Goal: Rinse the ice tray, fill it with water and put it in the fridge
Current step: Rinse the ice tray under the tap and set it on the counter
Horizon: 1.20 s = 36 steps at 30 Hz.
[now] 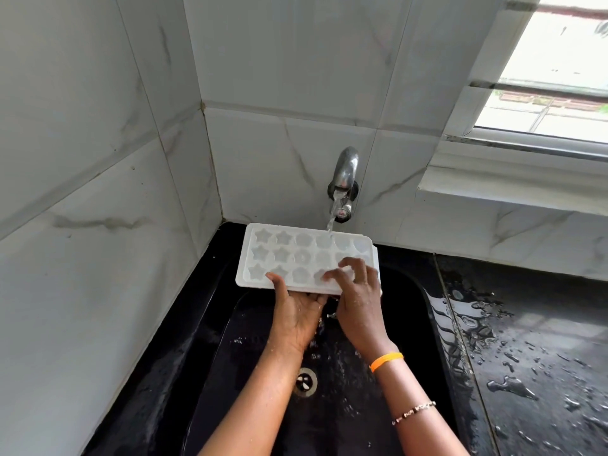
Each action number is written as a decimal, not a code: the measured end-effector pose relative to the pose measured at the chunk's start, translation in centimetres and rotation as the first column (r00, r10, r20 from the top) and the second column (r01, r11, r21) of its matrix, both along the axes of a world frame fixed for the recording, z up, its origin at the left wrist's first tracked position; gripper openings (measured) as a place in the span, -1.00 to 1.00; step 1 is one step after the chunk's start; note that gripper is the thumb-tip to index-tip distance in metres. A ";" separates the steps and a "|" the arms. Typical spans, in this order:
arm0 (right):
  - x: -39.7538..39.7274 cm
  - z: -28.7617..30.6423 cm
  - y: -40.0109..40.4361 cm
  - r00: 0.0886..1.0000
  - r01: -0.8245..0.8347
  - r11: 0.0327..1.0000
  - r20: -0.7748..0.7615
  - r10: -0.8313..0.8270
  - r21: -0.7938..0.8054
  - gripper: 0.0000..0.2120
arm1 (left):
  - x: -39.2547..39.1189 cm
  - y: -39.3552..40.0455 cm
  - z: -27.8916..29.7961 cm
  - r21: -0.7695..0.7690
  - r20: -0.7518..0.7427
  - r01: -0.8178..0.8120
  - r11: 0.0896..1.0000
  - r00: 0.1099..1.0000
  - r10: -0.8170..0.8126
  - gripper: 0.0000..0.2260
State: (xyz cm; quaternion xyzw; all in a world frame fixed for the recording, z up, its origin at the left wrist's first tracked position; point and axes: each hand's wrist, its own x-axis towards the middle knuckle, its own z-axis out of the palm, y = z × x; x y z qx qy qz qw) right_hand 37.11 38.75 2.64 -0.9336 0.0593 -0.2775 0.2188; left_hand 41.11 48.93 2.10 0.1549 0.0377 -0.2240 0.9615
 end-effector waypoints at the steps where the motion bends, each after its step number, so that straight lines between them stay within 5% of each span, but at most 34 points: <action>1: -0.2 -0.3 0.0 1.000 0.005 0.999 0.011 -0.005 -0.054 -0.38 | 0.0 0.1 -0.2 0.010 0.012 -0.003 1.000 1.000 0.003 -0.33; 7: -0.1 -0.2 0.7 0.987 -0.065 0.984 -0.158 0.039 -0.166 -0.34 | -0.1 0.7 -0.1 -0.002 0.045 0.031 1.000 0.999 -0.031 -0.23; 13: -0.7 -0.5 0.6 0.994 -0.034 0.992 -0.097 0.046 0.123 -0.42 | 0.4 1.6 -0.2 0.010 -0.053 0.025 1.000 0.998 -0.024 -0.06; 21: -1.1 -1.7 0.9 0.960 0.018 0.997 -0.278 0.004 0.074 -0.36 | -0.1 2.4 0.7 0.185 -0.051 -0.050 0.981 0.997 0.060 -0.41; 25: -0.6 -1.7 1.2 0.950 0.004 0.996 -0.311 0.023 0.085 -0.40 | -0.6 2.7 0.9 0.256 0.014 -0.033 0.966 0.999 0.030 -0.41; 36: -1.2 -2.5 1.7 0.966 0.031 0.928 -0.250 0.067 0.370 -0.39 | -0.7 3.1 1.0 0.210 0.008 -0.055 0.976 0.998 0.055 -0.54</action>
